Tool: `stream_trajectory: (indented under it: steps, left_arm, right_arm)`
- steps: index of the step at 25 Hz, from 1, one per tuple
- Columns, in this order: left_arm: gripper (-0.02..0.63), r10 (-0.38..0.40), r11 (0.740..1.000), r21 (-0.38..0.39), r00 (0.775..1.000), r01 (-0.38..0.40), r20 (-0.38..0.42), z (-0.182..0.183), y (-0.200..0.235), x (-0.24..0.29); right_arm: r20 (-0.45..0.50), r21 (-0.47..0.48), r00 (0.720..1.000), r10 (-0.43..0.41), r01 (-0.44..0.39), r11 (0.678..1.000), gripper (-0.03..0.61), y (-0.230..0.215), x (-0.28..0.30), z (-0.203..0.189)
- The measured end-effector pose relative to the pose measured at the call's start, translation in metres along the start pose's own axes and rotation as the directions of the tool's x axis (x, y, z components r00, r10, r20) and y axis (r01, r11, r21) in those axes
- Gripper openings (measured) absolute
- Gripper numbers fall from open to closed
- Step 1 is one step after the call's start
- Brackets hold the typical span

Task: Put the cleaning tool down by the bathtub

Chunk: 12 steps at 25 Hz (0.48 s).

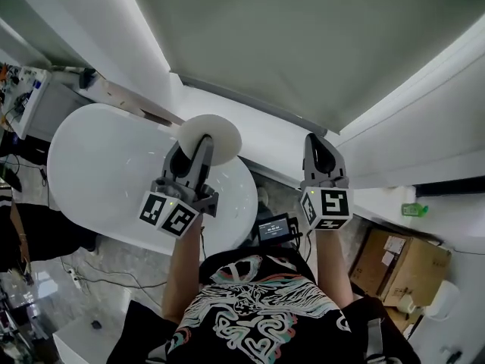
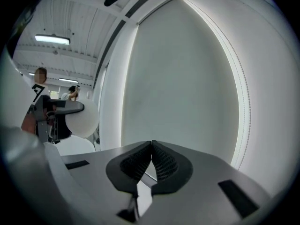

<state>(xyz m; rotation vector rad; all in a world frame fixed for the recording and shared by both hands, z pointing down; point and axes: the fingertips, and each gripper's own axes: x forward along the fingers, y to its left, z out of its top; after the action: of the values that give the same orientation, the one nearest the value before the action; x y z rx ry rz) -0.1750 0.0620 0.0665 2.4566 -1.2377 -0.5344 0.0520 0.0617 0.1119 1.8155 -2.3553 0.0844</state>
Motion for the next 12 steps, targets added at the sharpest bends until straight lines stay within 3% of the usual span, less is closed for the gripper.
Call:
stream_trajectory:
  steps: [12]
  left_arm:
    - [0.146, 0.033, 0.996, -0.083, 0.999, -0.035, -0.033, -0.036, 0.033, 0.018]
  right_arm:
    - [-0.057, -0.021, 0.998, 0.036, -0.037, 0.999, 0.028, 0.001, 0.039, -0.024]
